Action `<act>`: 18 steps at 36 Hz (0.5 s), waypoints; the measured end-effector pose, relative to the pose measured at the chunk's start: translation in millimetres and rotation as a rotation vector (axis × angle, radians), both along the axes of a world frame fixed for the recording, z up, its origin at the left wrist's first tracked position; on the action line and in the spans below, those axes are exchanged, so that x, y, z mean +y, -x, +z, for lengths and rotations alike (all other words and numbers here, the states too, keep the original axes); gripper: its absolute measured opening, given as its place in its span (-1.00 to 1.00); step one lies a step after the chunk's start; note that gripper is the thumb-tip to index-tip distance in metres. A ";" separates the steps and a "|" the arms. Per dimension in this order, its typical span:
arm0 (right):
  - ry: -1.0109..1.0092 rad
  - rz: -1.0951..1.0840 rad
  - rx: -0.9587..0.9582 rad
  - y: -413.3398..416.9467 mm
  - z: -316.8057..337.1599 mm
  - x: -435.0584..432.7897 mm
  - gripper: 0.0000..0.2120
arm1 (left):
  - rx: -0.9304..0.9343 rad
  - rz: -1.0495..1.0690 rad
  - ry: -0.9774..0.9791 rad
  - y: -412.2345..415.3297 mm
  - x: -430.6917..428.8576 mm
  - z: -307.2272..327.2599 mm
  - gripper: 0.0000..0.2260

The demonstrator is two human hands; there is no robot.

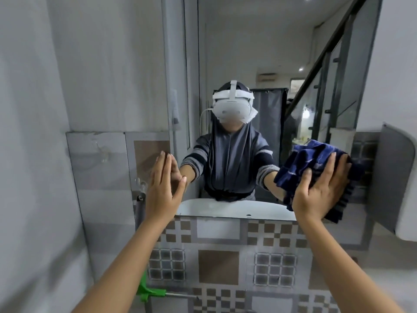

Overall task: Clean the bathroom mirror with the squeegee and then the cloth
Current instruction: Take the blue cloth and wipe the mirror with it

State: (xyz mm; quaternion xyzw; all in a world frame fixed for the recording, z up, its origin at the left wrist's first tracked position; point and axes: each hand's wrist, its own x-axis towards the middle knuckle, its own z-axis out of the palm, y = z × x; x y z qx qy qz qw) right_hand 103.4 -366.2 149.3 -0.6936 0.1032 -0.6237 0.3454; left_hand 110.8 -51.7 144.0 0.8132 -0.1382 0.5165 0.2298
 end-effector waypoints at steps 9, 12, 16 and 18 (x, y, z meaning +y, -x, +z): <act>-0.267 -0.072 -0.058 -7.8 -2.3 69.3 -0.46 | -0.124 -0.086 -0.207 -17.6 23.9 50.9 -0.51; -0.287 -0.065 -0.052 -10.1 -3.3 98.7 -0.45 | -0.123 -0.103 -0.264 -20.7 30.9 62.9 -0.50; -0.221 -0.041 -0.027 -11.7 -7.8 140.1 -0.43 | -0.125 -0.124 -0.292 -22.1 40.6 68.1 -0.49; -0.197 -0.030 -0.012 -11.1 -8.6 158.4 -0.43 | -0.124 -0.132 -0.303 -20.8 44.1 68.2 -0.48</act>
